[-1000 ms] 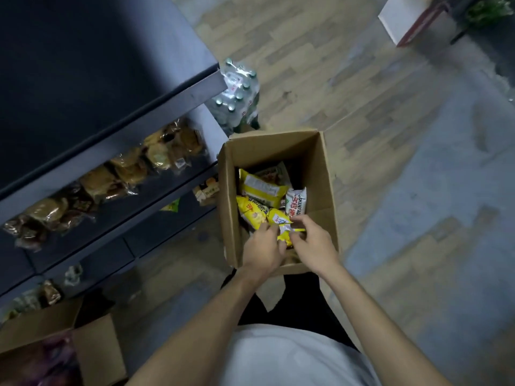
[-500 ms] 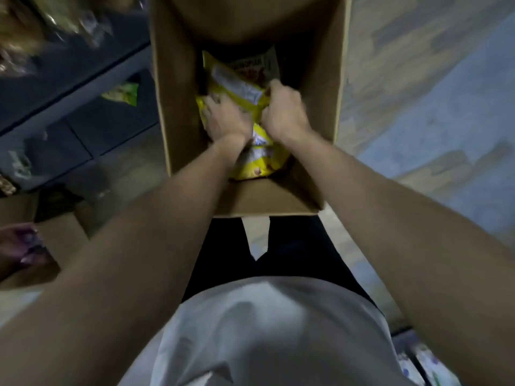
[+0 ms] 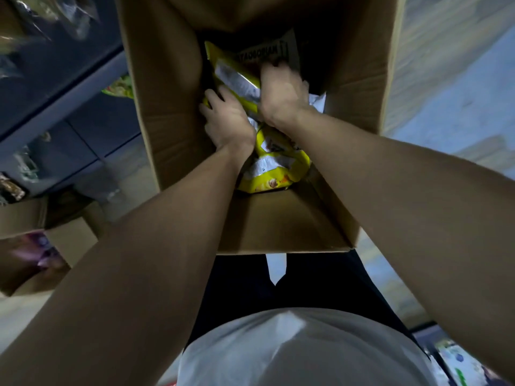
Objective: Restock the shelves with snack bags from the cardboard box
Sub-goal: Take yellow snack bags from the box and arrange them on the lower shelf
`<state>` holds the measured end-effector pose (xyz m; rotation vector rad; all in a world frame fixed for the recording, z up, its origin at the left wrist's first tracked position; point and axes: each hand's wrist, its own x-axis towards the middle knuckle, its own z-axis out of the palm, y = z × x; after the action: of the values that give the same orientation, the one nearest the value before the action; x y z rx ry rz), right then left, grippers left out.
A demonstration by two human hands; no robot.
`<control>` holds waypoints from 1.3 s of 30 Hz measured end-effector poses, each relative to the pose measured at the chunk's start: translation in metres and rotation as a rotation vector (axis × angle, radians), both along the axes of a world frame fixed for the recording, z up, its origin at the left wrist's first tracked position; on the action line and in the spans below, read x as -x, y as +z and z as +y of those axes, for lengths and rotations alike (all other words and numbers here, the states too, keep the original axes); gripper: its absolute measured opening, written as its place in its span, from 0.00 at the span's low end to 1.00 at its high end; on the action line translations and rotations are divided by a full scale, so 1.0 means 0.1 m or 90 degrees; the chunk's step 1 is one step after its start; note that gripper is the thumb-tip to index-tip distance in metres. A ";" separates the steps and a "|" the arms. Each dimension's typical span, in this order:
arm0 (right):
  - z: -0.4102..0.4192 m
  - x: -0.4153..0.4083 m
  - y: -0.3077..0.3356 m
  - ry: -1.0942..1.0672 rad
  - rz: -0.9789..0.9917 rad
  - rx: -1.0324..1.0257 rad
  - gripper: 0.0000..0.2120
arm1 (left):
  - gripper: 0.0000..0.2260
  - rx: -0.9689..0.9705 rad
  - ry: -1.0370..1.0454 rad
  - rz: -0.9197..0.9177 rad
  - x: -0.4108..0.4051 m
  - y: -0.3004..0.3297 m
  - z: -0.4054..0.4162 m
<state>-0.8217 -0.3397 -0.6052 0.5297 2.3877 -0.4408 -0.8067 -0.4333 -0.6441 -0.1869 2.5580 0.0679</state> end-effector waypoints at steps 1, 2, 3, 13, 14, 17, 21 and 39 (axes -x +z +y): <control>0.01 0.01 0.03 0.005 -0.009 0.007 0.18 | 0.27 -0.007 -0.002 -0.008 0.01 0.04 -0.01; 0.03 0.01 0.06 0.006 -0.011 0.008 0.17 | 0.28 -0.019 -0.009 -0.013 0.01 0.08 -0.03; 0.04 0.00 0.11 0.007 -0.010 0.002 0.17 | 0.28 -0.035 -0.022 -0.016 -0.01 0.14 -0.05; 0.16 -0.24 1.06 -0.081 0.125 -0.013 0.20 | 0.24 -0.163 -0.120 0.041 -0.24 0.89 -0.18; 0.18 -0.23 1.16 -0.088 0.145 -0.033 0.19 | 0.25 -0.188 -0.125 0.052 -0.25 0.95 -0.18; 0.27 -0.12 1.30 -0.148 0.131 -0.063 0.15 | 0.28 -0.289 -0.117 0.055 -0.22 1.04 -0.12; 0.42 0.10 1.10 -0.266 0.014 0.010 0.16 | 0.31 -0.356 -0.148 0.004 -0.18 0.87 -0.04; 0.18 -0.06 -0.03 0.298 -0.031 0.067 0.37 | 0.31 -0.129 -0.048 -0.134 -0.21 0.31 -0.12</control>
<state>-0.8154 -0.3220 -0.6081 -0.0701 2.3279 -0.3330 -0.7854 -0.4458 -0.6132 -0.0186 2.3269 0.2644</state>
